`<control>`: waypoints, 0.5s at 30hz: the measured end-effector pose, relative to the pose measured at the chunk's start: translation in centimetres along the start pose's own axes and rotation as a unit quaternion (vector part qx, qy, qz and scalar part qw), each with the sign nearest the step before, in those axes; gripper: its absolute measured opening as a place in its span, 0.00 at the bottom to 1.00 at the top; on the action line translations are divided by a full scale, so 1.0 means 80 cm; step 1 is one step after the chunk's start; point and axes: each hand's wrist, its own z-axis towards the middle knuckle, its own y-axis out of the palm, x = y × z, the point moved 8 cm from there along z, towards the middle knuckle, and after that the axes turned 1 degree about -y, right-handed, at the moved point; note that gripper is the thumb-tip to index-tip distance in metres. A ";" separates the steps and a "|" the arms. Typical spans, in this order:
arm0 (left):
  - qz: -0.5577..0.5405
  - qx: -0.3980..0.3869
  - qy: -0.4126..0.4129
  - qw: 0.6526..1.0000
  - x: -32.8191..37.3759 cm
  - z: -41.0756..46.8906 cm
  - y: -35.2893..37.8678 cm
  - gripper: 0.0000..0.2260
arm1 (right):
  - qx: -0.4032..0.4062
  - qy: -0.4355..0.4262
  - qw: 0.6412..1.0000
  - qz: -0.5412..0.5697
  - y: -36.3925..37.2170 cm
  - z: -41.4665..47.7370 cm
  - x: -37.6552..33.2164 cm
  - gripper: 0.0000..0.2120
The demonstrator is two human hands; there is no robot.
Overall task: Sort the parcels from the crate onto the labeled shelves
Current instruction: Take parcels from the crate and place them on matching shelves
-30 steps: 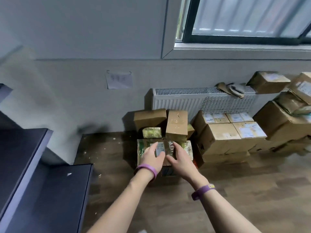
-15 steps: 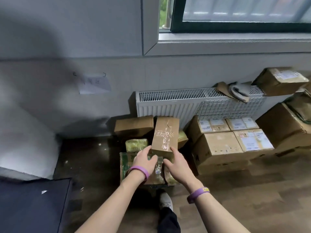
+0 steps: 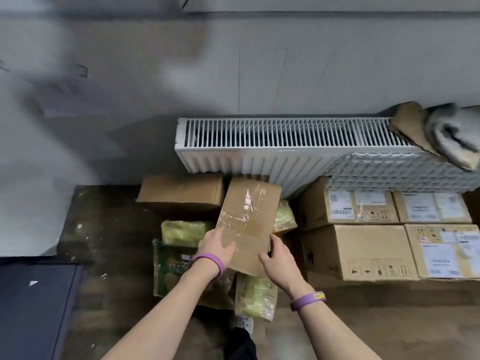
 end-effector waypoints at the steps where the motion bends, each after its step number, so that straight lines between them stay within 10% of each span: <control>1: 0.003 0.001 -0.010 1.000 -0.004 0.018 0.006 0.26 | -0.003 0.007 1.000 0.001 0.001 0.014 0.001 0.32; 15: -0.115 -0.001 -0.041 0.993 -0.025 0.091 0.058 0.44 | 0.103 0.069 0.979 0.165 0.009 0.072 0.024 0.27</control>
